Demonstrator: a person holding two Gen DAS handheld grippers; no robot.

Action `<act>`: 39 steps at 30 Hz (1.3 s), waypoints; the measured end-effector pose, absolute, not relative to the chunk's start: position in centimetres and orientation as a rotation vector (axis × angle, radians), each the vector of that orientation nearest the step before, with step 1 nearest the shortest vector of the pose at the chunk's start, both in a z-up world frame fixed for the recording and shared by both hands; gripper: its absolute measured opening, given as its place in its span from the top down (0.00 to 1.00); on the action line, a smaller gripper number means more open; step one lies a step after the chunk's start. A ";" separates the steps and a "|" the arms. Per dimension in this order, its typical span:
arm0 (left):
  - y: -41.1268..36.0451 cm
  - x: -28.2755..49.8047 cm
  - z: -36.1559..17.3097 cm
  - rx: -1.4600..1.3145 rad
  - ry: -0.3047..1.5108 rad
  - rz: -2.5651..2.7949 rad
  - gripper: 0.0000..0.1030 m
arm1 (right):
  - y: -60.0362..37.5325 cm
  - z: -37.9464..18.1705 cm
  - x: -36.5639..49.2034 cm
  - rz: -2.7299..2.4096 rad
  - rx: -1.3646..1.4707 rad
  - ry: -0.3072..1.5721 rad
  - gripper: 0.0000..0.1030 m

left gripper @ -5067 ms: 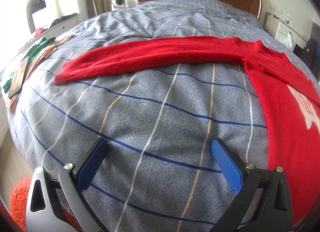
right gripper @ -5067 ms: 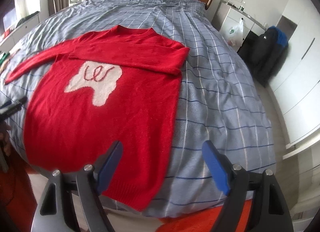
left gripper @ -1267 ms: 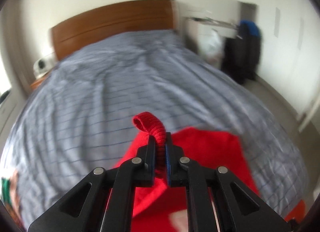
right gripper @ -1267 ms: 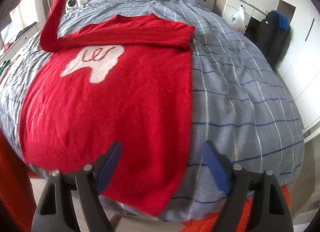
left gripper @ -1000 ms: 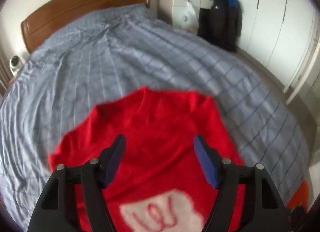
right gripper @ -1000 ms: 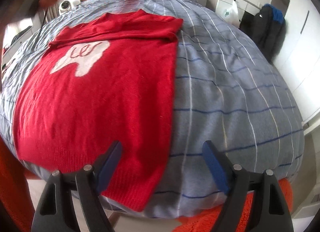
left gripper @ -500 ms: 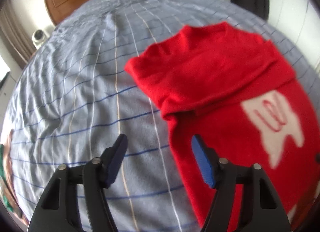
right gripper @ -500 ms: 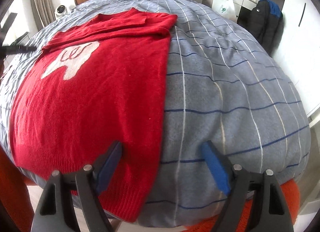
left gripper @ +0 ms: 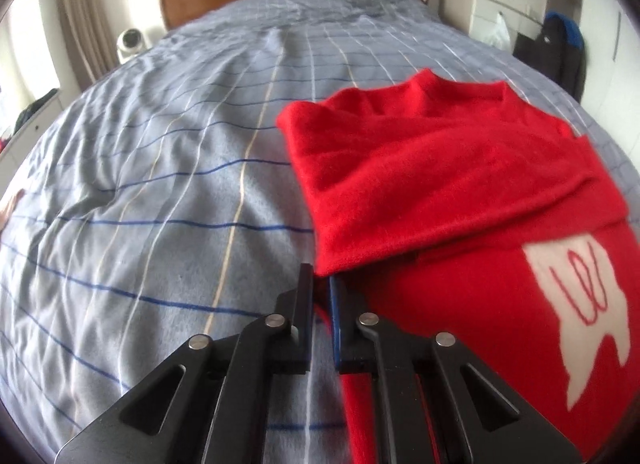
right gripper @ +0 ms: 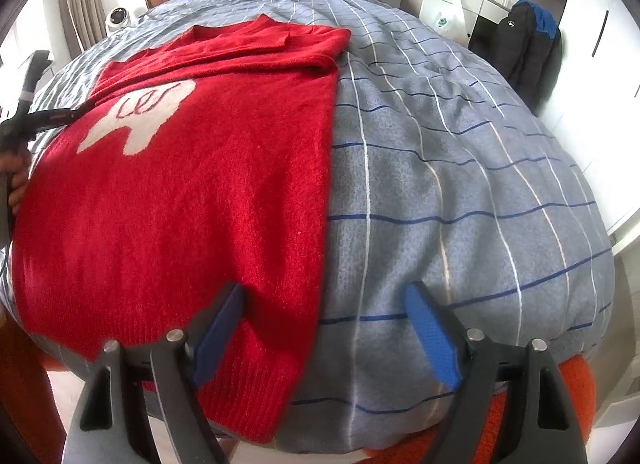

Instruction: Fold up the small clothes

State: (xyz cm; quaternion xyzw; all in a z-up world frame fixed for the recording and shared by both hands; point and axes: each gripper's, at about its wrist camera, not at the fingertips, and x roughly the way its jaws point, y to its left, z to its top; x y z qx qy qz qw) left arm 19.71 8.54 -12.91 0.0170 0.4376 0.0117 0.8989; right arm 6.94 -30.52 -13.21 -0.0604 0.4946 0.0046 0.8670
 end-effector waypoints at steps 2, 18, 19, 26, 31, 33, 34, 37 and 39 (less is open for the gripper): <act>9.1 19.3 -12.2 0.015 0.933 0.006 0.84 | -30.5 -13.1 7.0 0.016 -0.125 1.032 0.20; 10.9 30.3 -11.5 -0.208 1.007 0.002 0.96 | -31.0 -13.1 7.0 0.024 -0.092 1.018 0.20; 11.2 30.4 -11.8 -0.216 1.005 0.016 0.96 | -31.0 -13.1 7.0 0.023 -0.092 1.016 0.20; 10.9 26.2 -10.5 -0.192 0.932 0.002 0.19 | -30.9 -13.3 7.1 0.023 -0.103 1.012 0.19; 9.2 24.3 -12.9 -0.006 0.999 0.021 0.24 | -30.9 -13.2 7.2 0.016 -0.096 1.012 0.19; 9.5 23.7 -13.2 -0.010 0.986 0.029 0.23 | -30.9 -13.1 7.2 0.011 -0.096 1.011 0.19; 9.9 23.3 -12.9 -0.039 0.978 0.042 0.20 | -30.9 -13.0 7.2 0.006 -0.098 1.009 0.19; 10.5 21.9 -11.8 -0.101 0.962 0.045 0.19 | -31.0 -12.4 6.8 -0.017 -0.113 0.993 0.19; 10.5 20.9 -11.1 -0.097 0.948 0.044 0.19 | -31.1 -12.0 6.7 -0.037 -0.126 0.981 0.19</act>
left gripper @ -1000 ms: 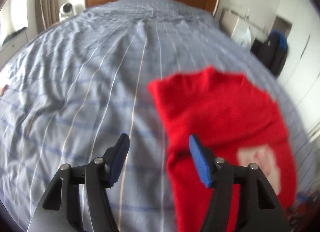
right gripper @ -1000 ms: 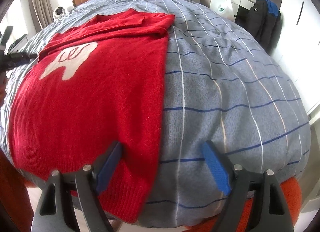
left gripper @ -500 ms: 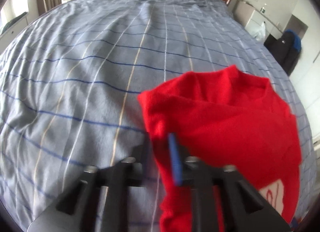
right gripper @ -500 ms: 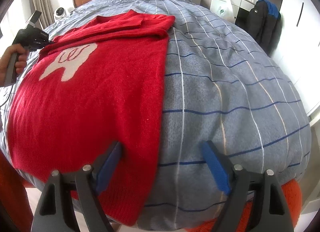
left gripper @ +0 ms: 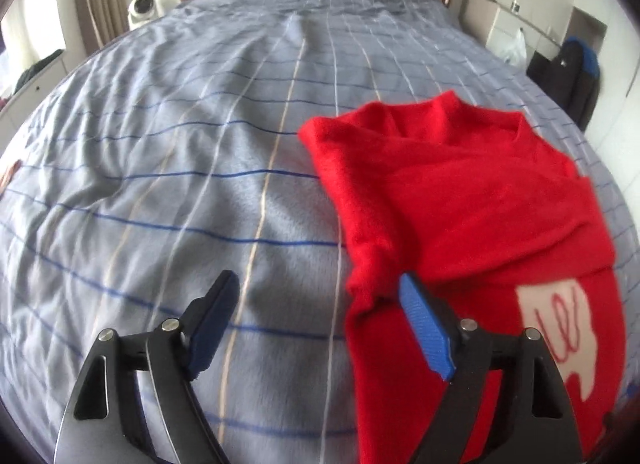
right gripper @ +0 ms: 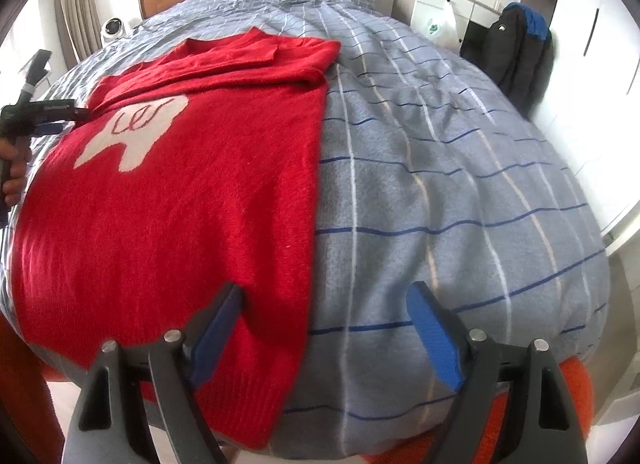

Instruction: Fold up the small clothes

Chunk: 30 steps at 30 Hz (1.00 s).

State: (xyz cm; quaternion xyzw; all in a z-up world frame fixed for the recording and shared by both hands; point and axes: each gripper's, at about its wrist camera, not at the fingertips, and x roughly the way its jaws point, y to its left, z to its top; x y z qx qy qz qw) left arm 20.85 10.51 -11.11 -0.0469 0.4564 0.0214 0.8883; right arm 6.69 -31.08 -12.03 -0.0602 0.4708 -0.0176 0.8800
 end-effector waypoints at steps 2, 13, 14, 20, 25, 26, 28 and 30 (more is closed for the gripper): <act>10.5 19.6 -10.4 -0.094 0.932 0.041 0.18 | -31.0 -11.6 6.7 -0.067 -0.154 0.976 0.19; 13.9 12.9 -10.2 -0.250 0.906 0.064 0.16 | -26.1 -6.2 6.4 -0.094 -0.552 0.840 0.04; 14.2 12.4 -10.4 -0.267 0.908 0.068 0.16 | -25.9 -5.7 6.5 -0.100 -0.560 0.832 0.04; 15.1 9.7 -11.4 -0.275 0.900 0.093 0.16 | -25.2 -4.5 7.2 -0.126 -0.600 0.819 0.04; 15.8 9.0 -12.6 -0.297 0.901 0.106 0.16 | -25.2 -4.2 7.3 -0.148 -0.629 0.826 0.04; 15.9 8.8 -12.7 -0.302 0.898 0.106 0.16 | -25.3 -4.1 7.4 -0.152 -0.634 0.827 0.04; 15.9 8.7 -12.8 -0.302 0.892 0.107 0.16 | -25.5 -3.8 7.4 -0.167 -0.642 0.824 0.04; 15.7 8.6 -12.8 -0.292 0.889 0.109 0.16 | -25.8 -3.5 7.4 -0.180 -0.645 0.822 0.04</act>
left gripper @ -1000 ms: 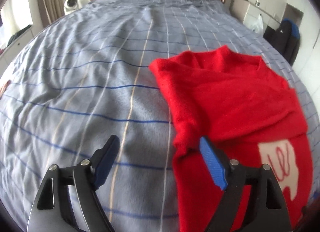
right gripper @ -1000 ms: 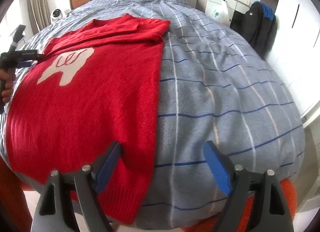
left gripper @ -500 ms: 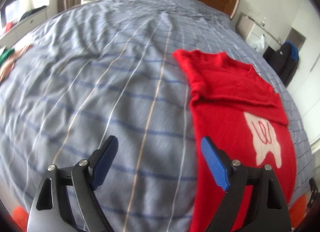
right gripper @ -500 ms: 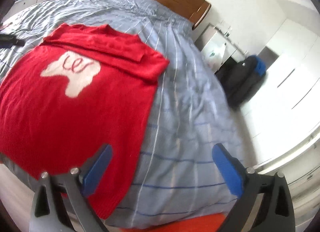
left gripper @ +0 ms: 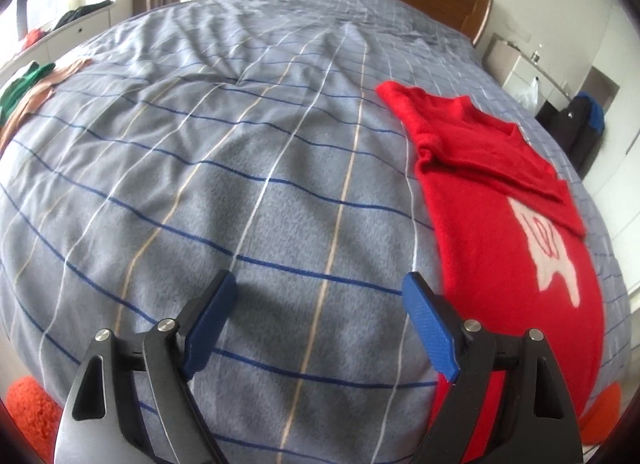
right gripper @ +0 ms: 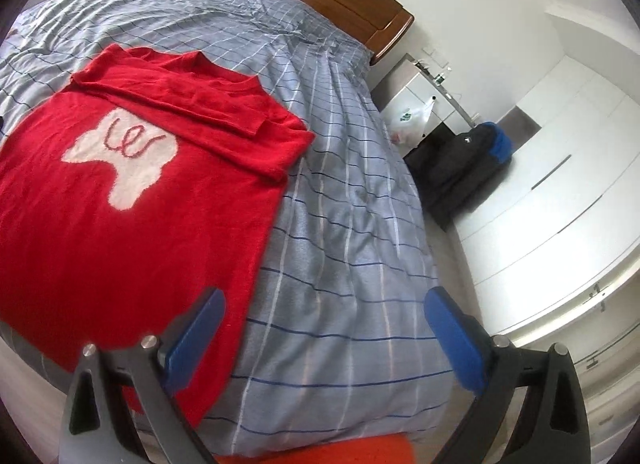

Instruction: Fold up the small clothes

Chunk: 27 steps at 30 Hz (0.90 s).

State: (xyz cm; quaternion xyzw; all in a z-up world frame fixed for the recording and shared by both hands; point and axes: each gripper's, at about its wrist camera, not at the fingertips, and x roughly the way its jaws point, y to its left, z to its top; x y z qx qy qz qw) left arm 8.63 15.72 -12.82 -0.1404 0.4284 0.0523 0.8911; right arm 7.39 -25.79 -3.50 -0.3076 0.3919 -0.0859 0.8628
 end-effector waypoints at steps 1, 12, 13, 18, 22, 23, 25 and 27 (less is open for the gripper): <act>15.7 8.6 -12.8 -0.288 0.889 0.108 0.16 | -26.0 -3.4 7.4 -0.188 -0.647 0.822 0.04; 15.8 8.0 -12.7 -0.302 0.881 0.105 0.16 | -28.8 -1.9 7.7 -0.278 -0.646 0.818 0.04; 15.8 8.0 -12.6 -0.301 0.880 0.104 0.16 | -29.1 -1.8 7.7 -0.286 -0.644 0.817 0.04; 15.7 7.9 -12.6 -0.297 0.881 0.104 0.16 | -30.1 -1.4 7.6 -0.314 -0.636 0.817 0.04; 15.6 7.6 -12.5 -0.291 0.897 0.099 0.16 | -30.4 -1.3 7.7 -0.319 -0.632 0.818 0.04; 15.5 7.3 -12.3 -0.291 0.904 0.090 0.16 | -30.5 -1.3 7.6 -0.316 -0.624 0.815 0.04; 15.2 6.0 -11.6 -0.297 0.917 0.043 0.16 | -31.3 -1.2 7.5 -0.272 -0.558 0.819 0.04; 14.7 4.3 -11.2 -0.310 0.939 -0.029 0.13 | -32.6 -1.4 7.4 -0.177 -0.431 0.849 0.04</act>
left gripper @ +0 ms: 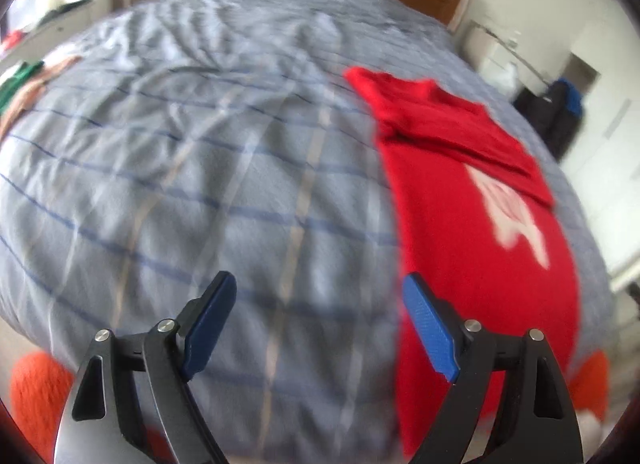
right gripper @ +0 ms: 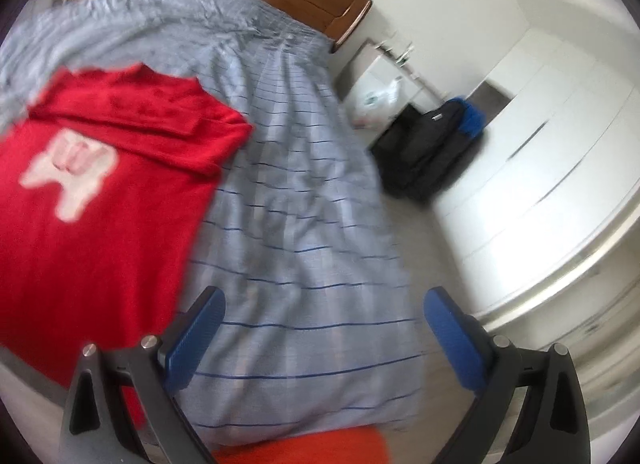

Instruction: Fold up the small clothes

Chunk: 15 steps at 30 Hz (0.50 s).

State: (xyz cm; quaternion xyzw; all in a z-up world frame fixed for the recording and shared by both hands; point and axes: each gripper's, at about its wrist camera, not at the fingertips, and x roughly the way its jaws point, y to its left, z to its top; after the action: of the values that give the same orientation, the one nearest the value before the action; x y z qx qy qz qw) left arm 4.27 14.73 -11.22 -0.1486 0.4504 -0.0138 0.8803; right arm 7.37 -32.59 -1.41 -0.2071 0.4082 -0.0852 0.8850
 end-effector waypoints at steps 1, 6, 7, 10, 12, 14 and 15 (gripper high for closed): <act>14.3 3.3 -11.3 -0.315 0.957 -0.069 0.10 | -33.5 -1.8 7.3 -0.125 -0.352 0.877 0.04; 10.5 0.6 -13.7 -0.276 1.094 -0.219 0.10 | -37.0 -7.0 6.6 0.117 0.070 1.080 0.04; 10.0 0.5 -13.8 -0.261 1.102 -0.224 0.10 | -37.3 -8.1 6.5 0.160 0.146 1.117 0.04; 8.4 0.6 -13.6 -0.226 1.109 -0.249 0.10 | -37.5 -11.3 5.5 0.314 0.402 1.203 0.09; 7.8 0.7 -13.7 -0.241 1.128 -0.274 0.10 | -36.7 -12.6 5.1 0.388 0.461 1.229 0.27; 7.3 0.7 -14.2 -0.259 1.157 -0.300 0.12 | -35.6 -13.9 5.0 0.412 0.450 1.269 0.30; 7.1 0.7 -14.6 -0.263 1.173 -0.308 0.13 | -35.0 -14.6 5.1 0.409 0.429 1.293 0.34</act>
State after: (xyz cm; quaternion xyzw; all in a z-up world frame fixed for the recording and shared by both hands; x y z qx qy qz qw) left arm 0.73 7.07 -14.62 -0.1232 0.5495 -0.1445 0.8136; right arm 5.08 -34.98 -14.61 0.1967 0.5935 0.1875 0.7575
